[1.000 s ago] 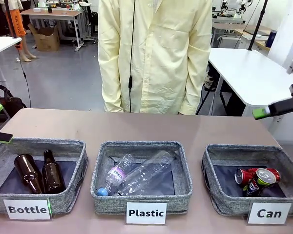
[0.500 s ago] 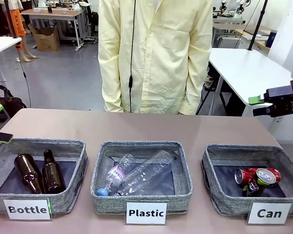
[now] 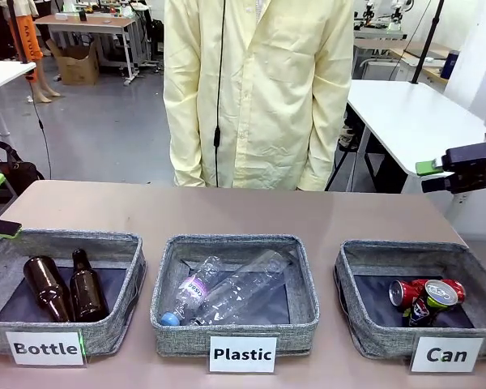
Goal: Sort the can waste into the basket.
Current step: Pick up the can waste from the table and place it in the right Fabric basket.
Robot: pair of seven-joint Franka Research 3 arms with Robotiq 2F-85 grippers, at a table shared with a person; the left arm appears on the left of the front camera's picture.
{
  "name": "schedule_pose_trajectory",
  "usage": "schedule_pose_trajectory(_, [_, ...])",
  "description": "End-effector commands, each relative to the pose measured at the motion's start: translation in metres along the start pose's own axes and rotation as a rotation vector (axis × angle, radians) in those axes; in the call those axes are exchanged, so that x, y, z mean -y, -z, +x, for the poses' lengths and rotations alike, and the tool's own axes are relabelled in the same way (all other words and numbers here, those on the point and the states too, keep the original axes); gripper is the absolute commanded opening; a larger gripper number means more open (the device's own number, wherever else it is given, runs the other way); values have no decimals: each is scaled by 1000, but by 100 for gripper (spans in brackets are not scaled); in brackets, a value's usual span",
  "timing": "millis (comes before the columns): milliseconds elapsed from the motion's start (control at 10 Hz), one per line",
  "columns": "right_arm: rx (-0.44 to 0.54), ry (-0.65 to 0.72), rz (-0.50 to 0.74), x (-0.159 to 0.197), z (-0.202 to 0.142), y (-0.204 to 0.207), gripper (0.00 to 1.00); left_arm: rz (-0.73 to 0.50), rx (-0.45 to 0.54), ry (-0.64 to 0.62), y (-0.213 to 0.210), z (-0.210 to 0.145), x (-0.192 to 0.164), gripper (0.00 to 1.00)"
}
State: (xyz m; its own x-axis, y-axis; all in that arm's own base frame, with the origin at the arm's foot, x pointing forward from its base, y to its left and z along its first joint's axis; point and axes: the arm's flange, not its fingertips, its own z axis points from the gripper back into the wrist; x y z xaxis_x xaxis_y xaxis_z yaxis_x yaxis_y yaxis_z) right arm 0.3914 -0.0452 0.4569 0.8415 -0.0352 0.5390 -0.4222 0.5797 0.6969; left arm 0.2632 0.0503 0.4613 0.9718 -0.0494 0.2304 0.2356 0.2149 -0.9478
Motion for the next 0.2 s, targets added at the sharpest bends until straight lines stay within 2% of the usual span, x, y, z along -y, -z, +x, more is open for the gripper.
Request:
schedule_pose_trajectory(0, [-7,-18,4,1,-2,-2,100,-16,5,14,1,1,2,100])
schedule_pose_trajectory(100, [-7,-18,4,1,-2,-2,100,-16,5,14,1,1,2,100])
